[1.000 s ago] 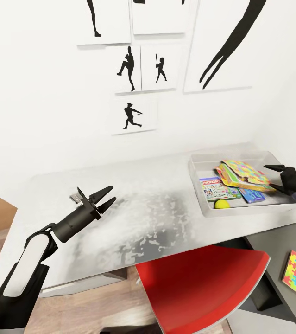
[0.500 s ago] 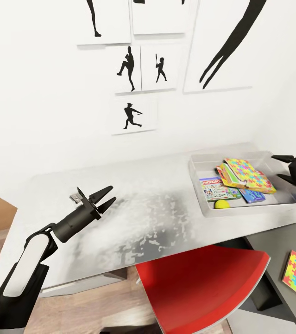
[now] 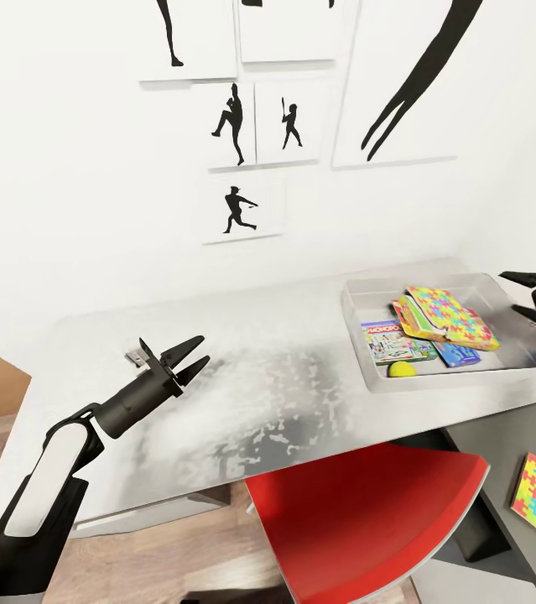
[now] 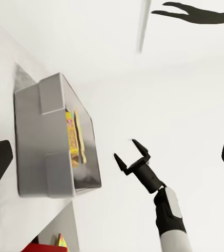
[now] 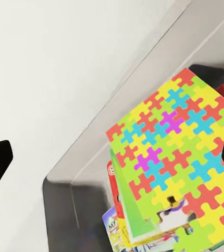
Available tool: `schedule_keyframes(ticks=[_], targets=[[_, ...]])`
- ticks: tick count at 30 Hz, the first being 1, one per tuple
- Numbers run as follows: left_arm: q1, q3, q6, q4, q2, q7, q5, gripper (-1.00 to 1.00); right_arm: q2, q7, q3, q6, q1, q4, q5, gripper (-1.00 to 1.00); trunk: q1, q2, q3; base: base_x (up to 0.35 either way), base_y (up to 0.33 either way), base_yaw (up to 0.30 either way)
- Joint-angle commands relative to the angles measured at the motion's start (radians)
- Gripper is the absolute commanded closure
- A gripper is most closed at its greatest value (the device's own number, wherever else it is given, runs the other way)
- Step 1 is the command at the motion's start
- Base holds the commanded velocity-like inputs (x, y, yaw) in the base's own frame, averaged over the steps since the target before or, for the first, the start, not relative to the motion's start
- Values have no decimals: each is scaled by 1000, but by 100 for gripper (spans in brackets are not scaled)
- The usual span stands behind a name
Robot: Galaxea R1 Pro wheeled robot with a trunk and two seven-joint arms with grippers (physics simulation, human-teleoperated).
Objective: Put all the toys in the child's room - the three board games (two on the bed and one on the table), the two jigsaw puzzles on the table, and the tennis ball on the table - inside the toy box on the table in the child's room.
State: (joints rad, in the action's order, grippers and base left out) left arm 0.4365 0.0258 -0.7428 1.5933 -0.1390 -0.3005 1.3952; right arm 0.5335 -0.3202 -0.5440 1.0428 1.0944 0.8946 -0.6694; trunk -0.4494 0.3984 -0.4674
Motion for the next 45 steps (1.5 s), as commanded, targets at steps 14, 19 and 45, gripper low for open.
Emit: schedule_keyframes(ticks=[14,19,45], targets=[[-7,0,-17,9,-4,-51,2,-100,-8,-52,-3,4,-498,594,-170,-100,-1,2,-1,0,0,0],[-10,0,-17,12,-5,-90,1,-100,-2,-126,-6,4,-663,679,-195,-100,-1,2,-1,0,0,0],[-11,0,-20,13,-5,-113,0,-100,1,-249,-21,4,-754,720,-198,-100,-1,2,-1,-93,0,0]])
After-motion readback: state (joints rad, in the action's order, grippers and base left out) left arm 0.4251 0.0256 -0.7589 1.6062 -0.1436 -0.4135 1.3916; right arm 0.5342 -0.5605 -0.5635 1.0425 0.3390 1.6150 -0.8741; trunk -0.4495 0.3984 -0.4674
